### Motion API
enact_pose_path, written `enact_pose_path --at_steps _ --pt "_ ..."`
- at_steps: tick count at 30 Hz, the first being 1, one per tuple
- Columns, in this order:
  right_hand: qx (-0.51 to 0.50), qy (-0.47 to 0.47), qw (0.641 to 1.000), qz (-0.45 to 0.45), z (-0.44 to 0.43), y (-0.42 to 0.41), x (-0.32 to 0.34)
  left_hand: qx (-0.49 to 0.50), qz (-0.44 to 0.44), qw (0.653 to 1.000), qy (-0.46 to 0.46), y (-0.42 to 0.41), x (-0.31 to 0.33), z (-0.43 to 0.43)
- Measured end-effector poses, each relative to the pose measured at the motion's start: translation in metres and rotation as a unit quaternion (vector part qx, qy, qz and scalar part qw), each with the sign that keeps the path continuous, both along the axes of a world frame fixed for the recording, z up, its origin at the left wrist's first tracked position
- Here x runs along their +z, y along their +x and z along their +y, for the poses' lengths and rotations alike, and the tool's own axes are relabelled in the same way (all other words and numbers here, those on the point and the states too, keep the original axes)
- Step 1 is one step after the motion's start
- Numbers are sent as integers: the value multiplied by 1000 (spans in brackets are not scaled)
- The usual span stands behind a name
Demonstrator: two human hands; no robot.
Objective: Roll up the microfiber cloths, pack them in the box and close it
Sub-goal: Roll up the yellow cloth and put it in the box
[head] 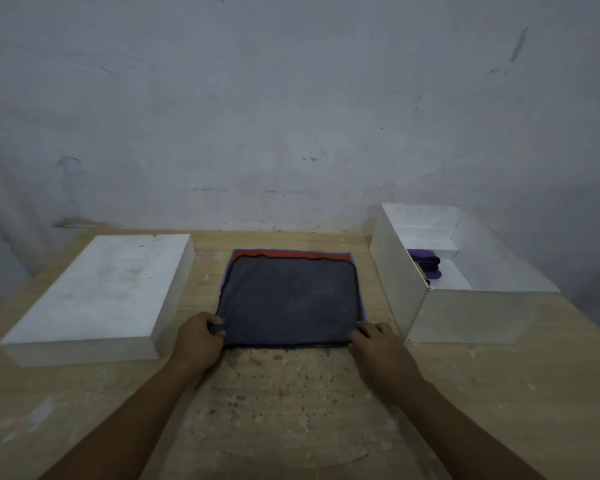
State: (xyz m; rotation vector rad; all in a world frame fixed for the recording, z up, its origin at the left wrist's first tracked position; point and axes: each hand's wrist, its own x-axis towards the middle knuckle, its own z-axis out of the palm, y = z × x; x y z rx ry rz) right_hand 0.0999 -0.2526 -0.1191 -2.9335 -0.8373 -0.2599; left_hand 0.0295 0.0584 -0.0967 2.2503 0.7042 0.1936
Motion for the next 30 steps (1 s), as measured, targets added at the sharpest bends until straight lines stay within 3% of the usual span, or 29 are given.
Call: enact_pose_path --at_steps 5,10,19,23,27,30 --pt "54 -54 996 -45 -12 1 11 2 14 999 -44 -11 8 6" --pt "102 -80 992 8 -27 -5 24 -6 30 996 -82 -33 14 10" --pt "92 -130 986 38 -42 -31 49 21 -24 999 -38 -74 15 -5" --pt "84 -68 991 75 -52 -33 55 30 -67 986 -150 -82 20 -8" --pt "174 -15 978 115 -71 -34 58 7 -59 961 -269 -91 29 -11" --pt "163 50 963 208 -83 -40 63 -16 -30 947 -320 -101 33 -7"
